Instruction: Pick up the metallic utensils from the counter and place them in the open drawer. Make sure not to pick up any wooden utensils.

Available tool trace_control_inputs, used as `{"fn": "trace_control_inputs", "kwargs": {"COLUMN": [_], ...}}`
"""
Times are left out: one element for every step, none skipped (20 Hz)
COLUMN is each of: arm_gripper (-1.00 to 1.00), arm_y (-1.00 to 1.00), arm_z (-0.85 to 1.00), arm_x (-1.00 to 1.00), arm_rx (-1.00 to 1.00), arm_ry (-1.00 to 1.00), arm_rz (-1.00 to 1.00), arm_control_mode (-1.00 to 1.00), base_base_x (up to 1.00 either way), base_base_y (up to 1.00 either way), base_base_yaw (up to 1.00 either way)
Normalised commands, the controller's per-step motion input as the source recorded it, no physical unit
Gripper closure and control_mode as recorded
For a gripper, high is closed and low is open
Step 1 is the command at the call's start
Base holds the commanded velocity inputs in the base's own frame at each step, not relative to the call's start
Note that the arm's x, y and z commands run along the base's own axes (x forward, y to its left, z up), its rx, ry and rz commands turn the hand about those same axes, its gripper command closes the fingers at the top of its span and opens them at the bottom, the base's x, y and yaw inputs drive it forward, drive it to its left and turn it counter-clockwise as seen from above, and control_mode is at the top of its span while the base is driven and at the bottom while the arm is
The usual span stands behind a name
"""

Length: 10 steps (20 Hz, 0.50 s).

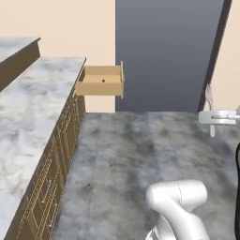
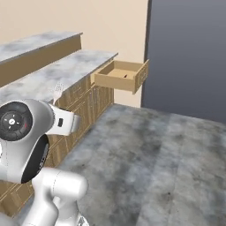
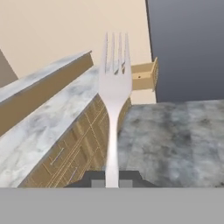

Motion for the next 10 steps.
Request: {"fn": "trace_control_inputs", "kwargs": {"arm_gripper": [1.0,1.0,1.0,1.0,1.0,1.0,1.0,1.0,1.0,1.0], "arm_y": [0.0,0.0,0.0,0.0,0.0,0.0,0.0,0.0,0.0,0.0], "arm_z": [0.0,0.0,0.0,0.0,0.0,0.0,0.0,0.0,0.0,0.0], "arm_x": [0.0,0.0,0.0,0.0,0.0,0.0,0.0,0.0,0.0,0.0], "arm_rx": [0.0,0.0,0.0,0.0,0.0,0.0,0.0,0.0,0.0,0.0], "arm_ry": [0.0,0.0,0.0,0.0,0.0,0.0,0.0,0.0,0.0,0.0], "arm_rz": [0.0,0.0,0.0,0.0,0.0,0.0,0.0,0.0,0.0,0.0], "arm_control_mode": [1.0,1.0,1.0,1.0,1.0,1.0,1.0,1.0,1.0,1.0], "base_base_x": [1.0,1.0,1.0,1.0,1.0,1.0,1.0,1.0,1.0,1.0], "base_base_y": [0.0,0.0,0.0,0.0,0.0,0.07,0.18,0.27,0.32,0.34], "base_base_yaw": [0.0,0.0,0.0,0.0,0.0,0.0,0.0,0.0,0.0,0.0]}}
